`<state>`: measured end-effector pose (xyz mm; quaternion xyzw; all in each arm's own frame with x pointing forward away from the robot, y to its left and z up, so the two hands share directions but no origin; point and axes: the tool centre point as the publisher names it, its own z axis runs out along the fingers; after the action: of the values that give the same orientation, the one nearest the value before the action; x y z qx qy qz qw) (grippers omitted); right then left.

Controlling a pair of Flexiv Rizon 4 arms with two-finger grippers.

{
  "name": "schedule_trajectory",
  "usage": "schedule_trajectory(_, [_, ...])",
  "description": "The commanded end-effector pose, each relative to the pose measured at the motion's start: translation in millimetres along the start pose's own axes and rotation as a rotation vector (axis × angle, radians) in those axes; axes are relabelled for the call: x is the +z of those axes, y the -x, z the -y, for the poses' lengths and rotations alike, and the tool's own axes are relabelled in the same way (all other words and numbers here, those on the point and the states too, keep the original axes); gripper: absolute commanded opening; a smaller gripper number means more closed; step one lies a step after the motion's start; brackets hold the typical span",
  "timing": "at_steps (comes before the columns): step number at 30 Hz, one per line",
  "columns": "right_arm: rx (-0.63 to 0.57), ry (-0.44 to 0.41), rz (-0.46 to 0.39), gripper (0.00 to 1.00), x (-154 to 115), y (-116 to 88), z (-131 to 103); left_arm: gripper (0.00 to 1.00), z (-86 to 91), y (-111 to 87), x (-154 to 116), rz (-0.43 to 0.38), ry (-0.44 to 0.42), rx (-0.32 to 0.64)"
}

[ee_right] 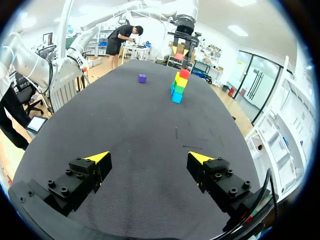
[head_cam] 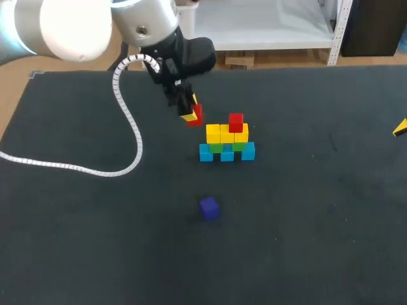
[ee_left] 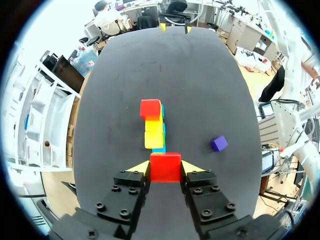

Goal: Place the blue cubes, place green cubes on the blue cubes, place the yellow cubes on the green cubes, then place the red cubes on the yellow cubes, and place purple cube on the red cubes.

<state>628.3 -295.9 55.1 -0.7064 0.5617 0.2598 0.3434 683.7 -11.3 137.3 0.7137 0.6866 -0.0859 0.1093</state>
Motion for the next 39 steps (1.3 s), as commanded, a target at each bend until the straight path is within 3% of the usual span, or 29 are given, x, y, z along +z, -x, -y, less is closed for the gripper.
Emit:
schedule_trajectory(1, [-0.001,0.0,0.002,1.0,0.5,-0.7,0.5,0.0,-12.0,10.0,3.6,-0.007,-0.024,-0.001])
schedule_trajectory(11, [-0.001,0.0,0.002,1.0,0.5,-0.7,0.5,0.0,-19.3,22.1,17.6,-0.015,-0.04,-0.01])
schedule_trajectory(27, [-0.001,0.0,0.002,1.0,0.5,-0.7,0.5,0.0,-15.0,37.5,34.3,-0.016,-0.047,-0.013])
schedule_trajectory(39, [-0.001,0.0,0.002,1.0,0.5,-0.7,0.5,0.0,-14.5,37.5,38.6,-0.03,-0.03,-0.03])
